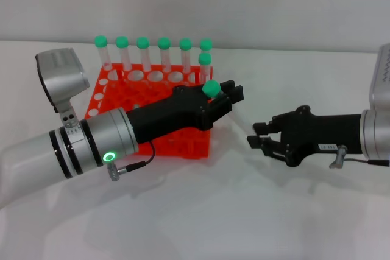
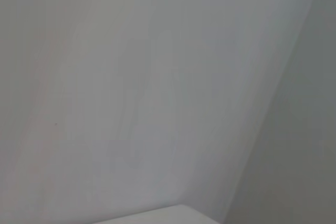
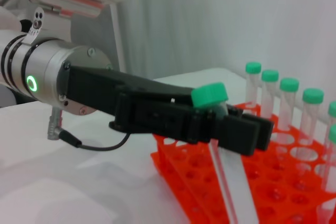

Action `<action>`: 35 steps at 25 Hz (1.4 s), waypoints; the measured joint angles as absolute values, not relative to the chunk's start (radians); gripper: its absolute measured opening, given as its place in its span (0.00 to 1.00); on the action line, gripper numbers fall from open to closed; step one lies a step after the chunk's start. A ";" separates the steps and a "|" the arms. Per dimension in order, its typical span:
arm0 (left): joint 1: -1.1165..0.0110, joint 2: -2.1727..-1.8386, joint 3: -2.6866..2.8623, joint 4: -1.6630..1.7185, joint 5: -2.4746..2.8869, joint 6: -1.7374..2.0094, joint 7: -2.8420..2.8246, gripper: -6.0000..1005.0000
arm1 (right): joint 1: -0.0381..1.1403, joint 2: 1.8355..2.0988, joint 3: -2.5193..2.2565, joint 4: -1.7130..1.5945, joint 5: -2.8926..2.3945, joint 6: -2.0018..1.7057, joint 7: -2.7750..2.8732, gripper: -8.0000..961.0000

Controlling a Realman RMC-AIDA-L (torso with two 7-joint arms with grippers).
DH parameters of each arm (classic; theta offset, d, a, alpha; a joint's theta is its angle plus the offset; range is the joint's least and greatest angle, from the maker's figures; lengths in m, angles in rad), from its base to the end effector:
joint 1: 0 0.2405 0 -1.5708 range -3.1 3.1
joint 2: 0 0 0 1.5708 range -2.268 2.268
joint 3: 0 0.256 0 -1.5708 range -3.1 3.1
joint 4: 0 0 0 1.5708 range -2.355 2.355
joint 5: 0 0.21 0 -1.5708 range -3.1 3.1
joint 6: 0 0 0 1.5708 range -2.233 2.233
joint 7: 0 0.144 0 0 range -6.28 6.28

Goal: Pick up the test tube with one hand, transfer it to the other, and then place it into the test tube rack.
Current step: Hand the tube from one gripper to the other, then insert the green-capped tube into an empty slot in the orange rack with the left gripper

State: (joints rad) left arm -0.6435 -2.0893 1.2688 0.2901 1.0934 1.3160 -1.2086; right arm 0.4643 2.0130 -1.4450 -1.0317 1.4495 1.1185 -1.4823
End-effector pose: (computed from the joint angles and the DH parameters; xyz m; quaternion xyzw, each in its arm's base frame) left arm -0.2002 0.3535 -0.0628 -0.8674 -0.2606 -0.4015 0.1357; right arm 0.1853 0.3618 -0.0244 -0.9667 0.1250 0.1546 0.1609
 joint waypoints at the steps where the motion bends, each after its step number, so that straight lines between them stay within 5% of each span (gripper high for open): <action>1: -0.643 -2.089 1.269 0.291 1.093 1.317 -1.209 0.22 | 0.465 2.013 -1.445 -1.026 1.451 1.119 -1.482 0.22; 14: -0.620 -2.072 1.263 0.527 1.140 1.296 -1.222 0.22 | 0.456 2.013 -1.293 -0.905 1.453 1.104 -1.482 0.48; 20: -0.545 -2.078 1.268 0.786 1.275 1.138 -1.388 0.22 | 0.441 2.012 -1.212 -0.833 1.455 1.114 -1.481 0.74; 22: -0.512 -2.082 1.293 0.877 1.322 1.061 -1.464 0.22 | 0.431 2.011 -1.208 -0.831 1.458 1.114 -1.480 0.90; 35: -0.443 -2.076 1.388 1.074 1.536 0.864 -1.820 0.23 | 0.416 2.013 -1.197 -0.825 1.480 1.124 -1.477 0.89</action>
State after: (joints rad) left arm -0.4432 -2.0759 1.3883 1.0737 1.5361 0.8643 -1.8203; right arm 0.4156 2.0134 -1.1971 -0.8255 1.4797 1.1238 -1.4767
